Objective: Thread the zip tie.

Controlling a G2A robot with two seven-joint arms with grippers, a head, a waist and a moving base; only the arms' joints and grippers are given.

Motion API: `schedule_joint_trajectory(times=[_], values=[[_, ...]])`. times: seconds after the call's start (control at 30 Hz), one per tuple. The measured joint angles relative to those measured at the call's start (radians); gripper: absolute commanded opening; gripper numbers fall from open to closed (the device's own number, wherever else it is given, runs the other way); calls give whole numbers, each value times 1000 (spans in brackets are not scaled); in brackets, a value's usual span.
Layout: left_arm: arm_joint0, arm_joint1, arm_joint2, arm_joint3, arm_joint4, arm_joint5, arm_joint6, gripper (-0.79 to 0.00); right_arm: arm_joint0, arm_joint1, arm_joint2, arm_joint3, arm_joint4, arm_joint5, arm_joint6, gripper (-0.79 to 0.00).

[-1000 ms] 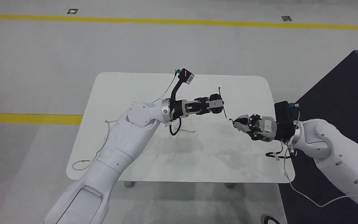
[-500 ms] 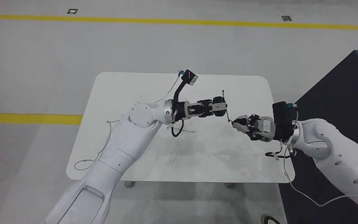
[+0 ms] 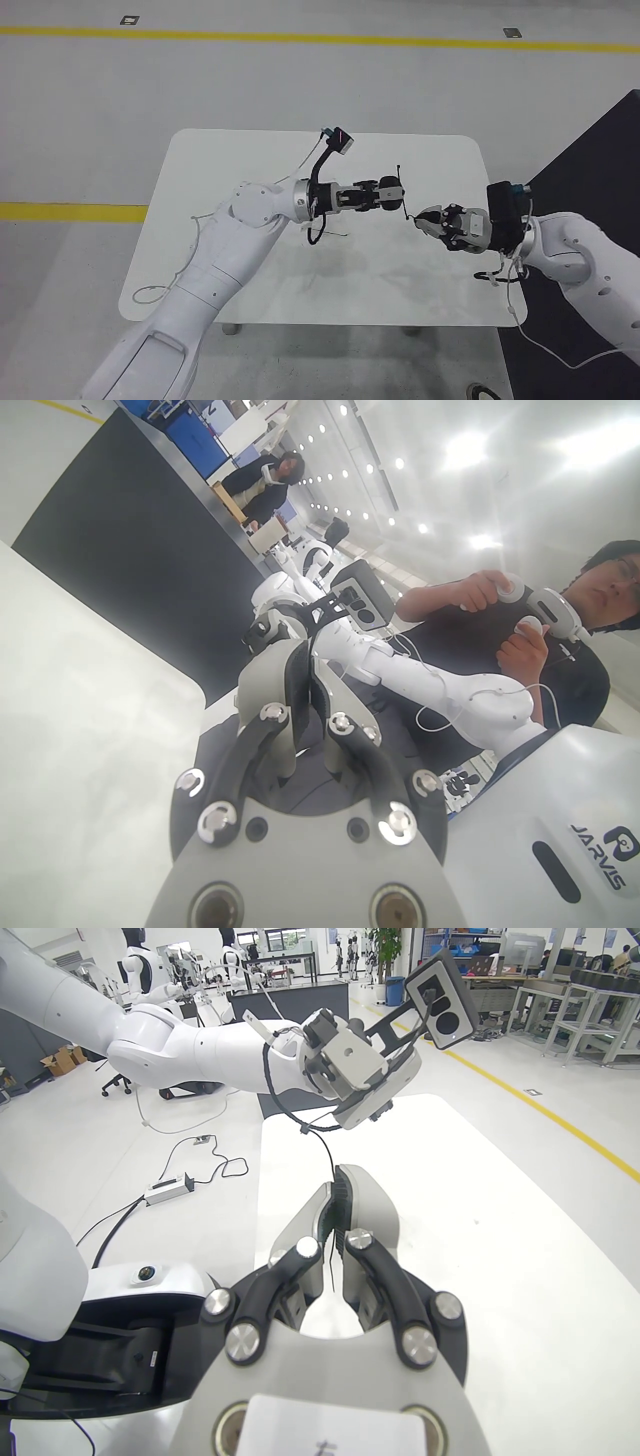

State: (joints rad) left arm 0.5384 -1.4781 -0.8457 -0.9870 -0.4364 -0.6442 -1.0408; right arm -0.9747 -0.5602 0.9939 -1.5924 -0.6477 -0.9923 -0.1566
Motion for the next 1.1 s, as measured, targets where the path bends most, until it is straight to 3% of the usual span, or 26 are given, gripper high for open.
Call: schedule_joint_trajectory(times=[0.53,1.1], values=[[9,2,-18,-25,39,-68,6,-785,-3,-18,11,4,212,-20,189,-785],[37,11,-50,-79,164,-158,122,-785,17,-21,-4,1,462,-20,371,-785]])
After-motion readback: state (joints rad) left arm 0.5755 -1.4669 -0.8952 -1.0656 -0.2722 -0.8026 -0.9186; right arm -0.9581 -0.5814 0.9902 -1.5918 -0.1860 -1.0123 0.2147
